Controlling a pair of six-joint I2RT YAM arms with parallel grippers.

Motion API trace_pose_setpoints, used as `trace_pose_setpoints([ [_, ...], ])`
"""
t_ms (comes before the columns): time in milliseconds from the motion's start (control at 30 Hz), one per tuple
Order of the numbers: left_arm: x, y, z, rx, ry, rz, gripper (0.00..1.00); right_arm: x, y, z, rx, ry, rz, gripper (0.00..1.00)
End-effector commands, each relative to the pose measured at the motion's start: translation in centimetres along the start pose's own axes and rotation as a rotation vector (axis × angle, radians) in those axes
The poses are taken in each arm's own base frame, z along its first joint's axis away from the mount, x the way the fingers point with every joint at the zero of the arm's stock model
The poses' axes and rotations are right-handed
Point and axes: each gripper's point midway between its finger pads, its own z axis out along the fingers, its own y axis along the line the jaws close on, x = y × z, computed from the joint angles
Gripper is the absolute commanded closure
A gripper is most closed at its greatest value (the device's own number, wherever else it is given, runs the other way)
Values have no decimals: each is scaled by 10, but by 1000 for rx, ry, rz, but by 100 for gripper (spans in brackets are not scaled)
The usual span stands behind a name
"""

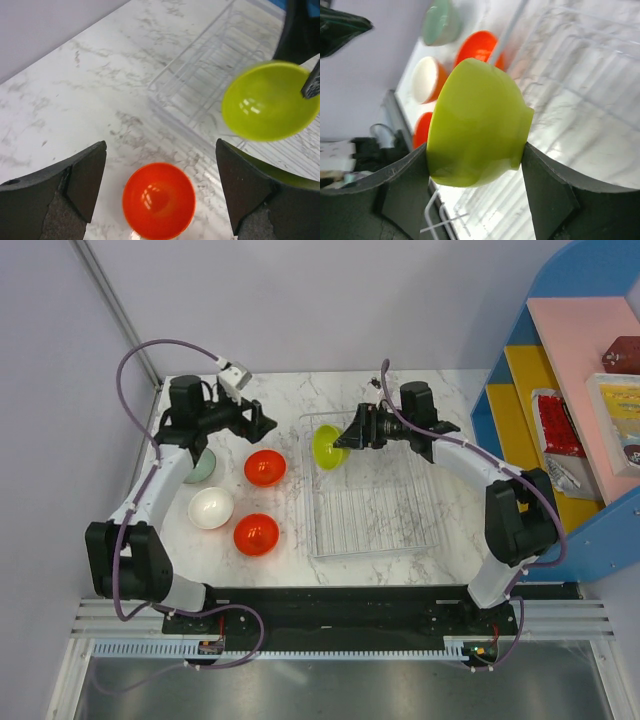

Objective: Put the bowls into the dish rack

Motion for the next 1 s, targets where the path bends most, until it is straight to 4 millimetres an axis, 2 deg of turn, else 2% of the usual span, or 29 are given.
trace_pose_setpoints([
  [0, 18, 23, -26, -68, 18, -112, 4, -60, -23, -40, 365, -123, -273, 100],
  [67, 34, 26, -23, -72, 46, -136, 4, -65, -35, -50, 464, -114, -313, 100],
  [100, 44, 34, -28, -96, 60, -158, 4, -72, -36, -55, 497, -124, -332, 100],
  [133, 51, 36, -27, -104, 74, -165, 4, -74, -45, -63, 576, -123, -338, 100],
  [267, 79, 40, -19, -97, 133, -199, 4, -87, -55, -80, 743, -116, -430, 100],
  [400, 84, 38, -19, -88, 141, -199, 4, -96, -65, -98, 904, -91, -529, 100],
  [533, 88, 34, -18, -71, 143, -205, 4, -89, -70, -104, 992, -1, -598, 100],
  [800, 92, 33, -18, -71, 149, -209, 4, -79, -58, -106, 1027, 79, -674, 100],
  [933, 95, 33, -18, -69, 155, -207, 4, -64, -57, -108, 1033, 125, -677, 100],
  [967, 96, 33, -18, -72, 156, -210, 4, -53, -60, -104, 1027, 155, -678, 100],
])
